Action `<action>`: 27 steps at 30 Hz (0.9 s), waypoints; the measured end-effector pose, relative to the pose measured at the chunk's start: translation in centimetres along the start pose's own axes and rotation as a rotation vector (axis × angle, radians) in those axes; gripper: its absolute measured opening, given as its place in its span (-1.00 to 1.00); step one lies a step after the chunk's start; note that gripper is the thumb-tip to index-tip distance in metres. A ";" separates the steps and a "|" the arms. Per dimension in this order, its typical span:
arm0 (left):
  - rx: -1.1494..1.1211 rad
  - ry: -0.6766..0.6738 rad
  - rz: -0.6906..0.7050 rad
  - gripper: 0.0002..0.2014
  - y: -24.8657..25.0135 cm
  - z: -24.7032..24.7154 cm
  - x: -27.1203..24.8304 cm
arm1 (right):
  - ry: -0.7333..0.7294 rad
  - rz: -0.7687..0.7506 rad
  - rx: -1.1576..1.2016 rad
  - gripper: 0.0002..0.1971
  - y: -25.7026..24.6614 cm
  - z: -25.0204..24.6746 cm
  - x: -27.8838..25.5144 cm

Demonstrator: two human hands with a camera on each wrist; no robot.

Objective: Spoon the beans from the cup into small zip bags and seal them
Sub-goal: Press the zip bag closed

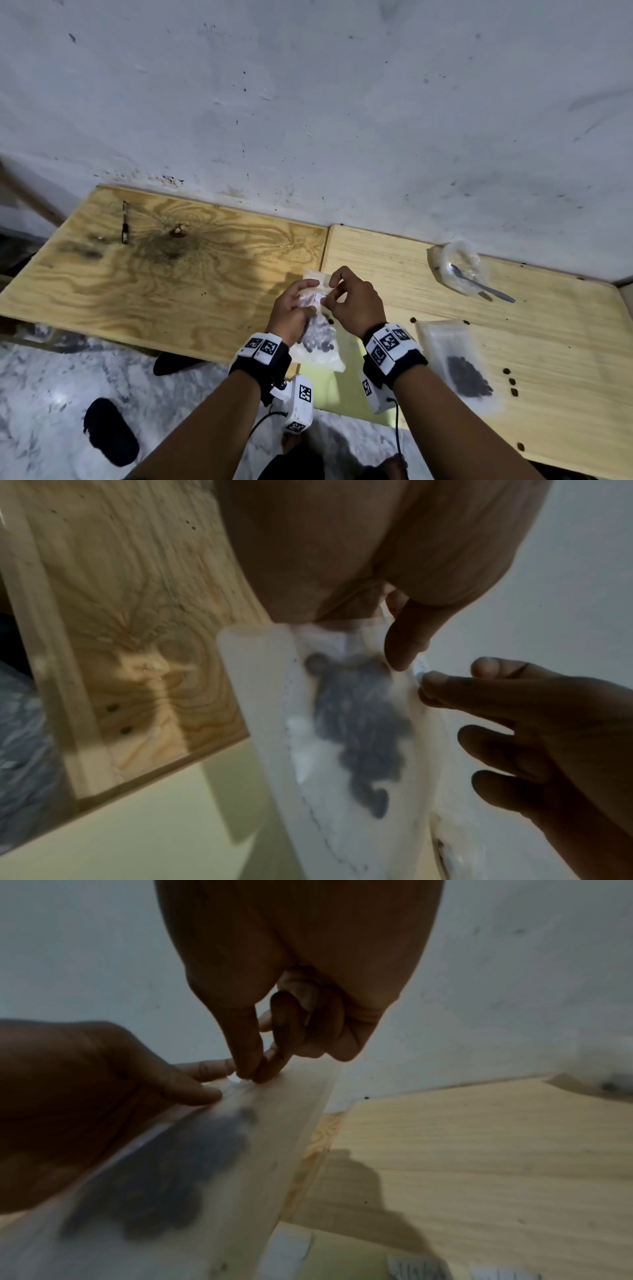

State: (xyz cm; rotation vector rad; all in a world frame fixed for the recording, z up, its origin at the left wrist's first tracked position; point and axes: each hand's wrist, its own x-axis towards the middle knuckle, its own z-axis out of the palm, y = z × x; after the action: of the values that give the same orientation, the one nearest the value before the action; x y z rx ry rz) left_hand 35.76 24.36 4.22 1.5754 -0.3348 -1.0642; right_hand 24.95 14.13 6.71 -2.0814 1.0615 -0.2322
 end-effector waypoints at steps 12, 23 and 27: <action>-0.017 0.157 0.109 -0.76 -0.5 0.3 0.6 | 0.266 0.292 0.252 -0.46 0.6 1.3 -1.0; -0.081 0.088 0.023 -0.70 -0.9 0.4 0.6 | 0.188 0.289 0.340 -0.45 1.9 1.0 -1.3; -0.035 0.097 0.033 -0.70 -0.6 1.2 0.7 | 0.209 0.239 0.337 -0.53 2.6 0.5 -1.3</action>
State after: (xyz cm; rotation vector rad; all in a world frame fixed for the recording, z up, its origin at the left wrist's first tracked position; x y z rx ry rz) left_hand 35.01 23.30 3.43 1.5792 -0.2747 -0.9600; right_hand 22.76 14.51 4.79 -1.6409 1.2867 -0.4818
